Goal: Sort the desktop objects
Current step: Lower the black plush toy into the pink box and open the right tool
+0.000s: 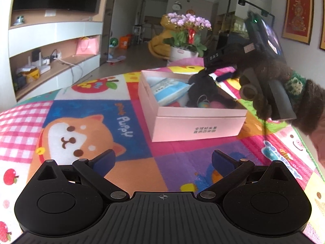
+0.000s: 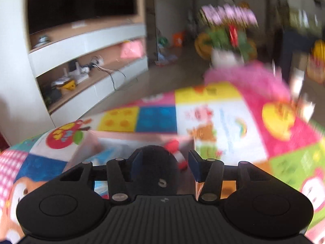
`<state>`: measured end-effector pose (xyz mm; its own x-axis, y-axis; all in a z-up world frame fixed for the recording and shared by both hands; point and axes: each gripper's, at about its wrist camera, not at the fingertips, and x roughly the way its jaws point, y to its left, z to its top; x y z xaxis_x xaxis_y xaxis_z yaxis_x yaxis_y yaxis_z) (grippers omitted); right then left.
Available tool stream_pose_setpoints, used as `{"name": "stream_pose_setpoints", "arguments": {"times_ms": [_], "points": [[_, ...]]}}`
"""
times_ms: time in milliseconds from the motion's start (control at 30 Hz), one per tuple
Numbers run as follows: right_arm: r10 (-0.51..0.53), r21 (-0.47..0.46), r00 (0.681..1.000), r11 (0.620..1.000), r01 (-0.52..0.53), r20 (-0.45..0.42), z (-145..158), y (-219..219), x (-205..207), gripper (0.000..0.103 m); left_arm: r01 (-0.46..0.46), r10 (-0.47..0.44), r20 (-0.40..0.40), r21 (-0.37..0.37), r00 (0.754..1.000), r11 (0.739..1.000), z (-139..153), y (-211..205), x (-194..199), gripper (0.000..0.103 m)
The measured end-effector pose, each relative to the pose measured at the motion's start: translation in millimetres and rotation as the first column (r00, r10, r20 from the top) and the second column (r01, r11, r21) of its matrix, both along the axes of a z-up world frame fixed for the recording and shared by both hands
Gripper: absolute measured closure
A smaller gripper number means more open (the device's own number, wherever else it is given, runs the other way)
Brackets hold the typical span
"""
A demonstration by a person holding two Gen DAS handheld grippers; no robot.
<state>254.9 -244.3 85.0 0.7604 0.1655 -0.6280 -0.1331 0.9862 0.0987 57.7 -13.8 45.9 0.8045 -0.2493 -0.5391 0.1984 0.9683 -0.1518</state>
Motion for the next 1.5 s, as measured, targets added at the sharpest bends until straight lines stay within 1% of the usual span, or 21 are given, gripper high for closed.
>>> {"name": "stream_pose_setpoints", "arguments": {"times_ms": [100, 167, 233, 367, 467, 500, 600, 633, 733, 767, 800, 833, 900, 1000, 1133, 1200, 1267, 1333, 1433, 1467, 1500], "points": [[0.018, 0.198, 0.996, 0.98, 0.0, -0.087, -10.9, -6.4, 1.0, 0.055, -0.015, 0.015, -0.011, -0.003, 1.0, 1.0, -1.7, 3.9, 2.1, 0.0], [0.078, 0.206, 0.995, 0.977, -0.063, -0.065, -9.1, 3.8, -7.7, 0.055, -0.018, 0.018, -0.017, -0.005, 1.0, 1.0, -2.6, 4.3, 3.2, 0.0], [0.107, 0.172, 0.993, 0.98, -0.096, -0.058, -5.5, 7.2, -12.1, 0.056, -0.014, 0.014, -0.013, -0.01, 1.0, 1.0, -2.3, 4.0, 1.5, 0.0], [0.03, -0.01, 0.998, 0.999, -0.03, 0.047, 9.0, 9.2, -19.5, 0.056, -0.005, 0.005, -0.012, -0.011, 1.0, 1.0, -2.6, 2.5, -0.1, 0.0], [0.034, 0.017, 0.998, 0.999, -0.035, 0.052, 17.0, 2.3, -25.2, 0.054, -0.007, 0.007, -0.017, -0.018, 1.0, 1.0, -3.7, 1.3, 0.9, 0.0], [0.037, 0.032, 0.998, 0.999, -0.038, 0.044, 18.1, 0.3, -24.7, 0.048, -0.006, 0.006, -0.018, -0.021, 1.0, 1.0, -3.9, 0.6, 1.0, 0.0], [0.074, 0.05, 0.997, 0.996, -0.074, 0.004, 16.7, -0.3, -25.9, 0.02, 0.007, -0.008, -0.02, -0.018, 1.0, 1.0, -4.1, -2.7, 0.0, 0.0], [0.094, 0.037, 0.996, 0.995, -0.094, -0.008, 12.2, 4.5, -23.9, 0.019, 0.012, -0.012, -0.021, -0.015, 1.0, 1.0, -4.4, -3.6, -0.2, 0.0], [0.134, -0.069, 0.99, 0.988, -0.137, -0.047, -6.3, 25.9, -18.5, 0.019, 0.011, -0.011, -0.027, -0.007, 1.0, 1.0, -5.4, -3.7, 0.1, 0.0], [0.147, -0.09, 0.987, 0.984, -0.152, -0.066, -12.6, 31.6, -14.9, 0.025, 0.008, -0.008, -0.029, -0.006, 1.0, 1.0, -5.8, -2.6, 0.4, 0.0], [0.157, -0.087, 0.984, 0.983, -0.164, -0.083, -17.4, 35.0, -12.1, 0.039, 0.003, -0.003, -0.03, -0.006, 1.0, 1.0, -6.1, -1.4, 0.7, 0.0], [0.148, -0.088, 0.983, 0.984, -0.158, -0.104, -21.1, 37.1, -8.9, 0.039, -0.003, 0.003, -0.032, -0.007, 0.999, 1.0, -6.7, 0.0, 1.1, 0.0], [0.122, -0.015, 0.988, 0.992, -0.124, -0.099, -17.4, 31.1, -6.5, 0.042, -0.013, 0.013, -0.035, -0.009, 0.999, 1.0, -7.8, 2.7, 1.7, 0.0], [0.065, 0.219, 0.993, 0.975, -0.042, -0.1, -10.2, 5.3, -5.4, 0.042, -0.022, 0.021, -0.042, -0.017, 0.999, 1.0, -9.9, 4.5, 3.9, 0.0], [-0.044, 0.509, 0.986, 0.852, 0.123, -0.164, -18.8, -24.9, -1.4, 0.038, -0.006, 0.005, -0.046, -0.016, 0.999, 1.0, -11.4, 1.5, 3.3, 0.0], [-0.058, 0.579, 0.977, 0.798, 0.168, -0.204, -27.1, -31.9, 2.8, 0.036, -0.002, 0.002, -0.042, -0.01, 0.999, 1.0, -10.5, 1.4, 1.9, 0.0], [-0.081, 0.594, 0.973, 0.78, 0.195, -0.214, -28.9, -35.5, 4.6, 0.035, -0.011, 0.01, -0.037, -0.006, 0.999, 1.0, -9.4, 2.9, 2.2, 0.0], [-0.103, 0.549, 0.982, 0.817, 0.176, -0.161, -21.5, -35.0, -1.0, 0.034, -0.013, 0.013, -0.029, 0.005, 0.999, 1.0, -8.0, 2.9, 5.3, 0.0], [-0.12, 0.372, 0.992, 0.92, 0.121, -0.026, -4.1, -26.6, -15.0, 0.035, 0.0, 0.0, -0.001, 0.027, 1.0, 1.0, -2.8, -3.0, 12.4, 0.0], [-0.105, 0.313, 0.994, 0.944, 0.1, 0.002, -0.6, -23.6, -18.2, 0.037, 0.007, -0.008, 0.012, 0.037, 1.0, 0.999, -0.6, -6.6, 15.5, 0.0], [-0.086, 0.26, 0.996, 0.962, 0.08, 0.012, 1.3, -21.4, -19.8, 0.046, 0.014, -0.015, 0.024, 0.048, 1.0, 0.999, 1.5, -10.8, 18.9, 0.0]]}}
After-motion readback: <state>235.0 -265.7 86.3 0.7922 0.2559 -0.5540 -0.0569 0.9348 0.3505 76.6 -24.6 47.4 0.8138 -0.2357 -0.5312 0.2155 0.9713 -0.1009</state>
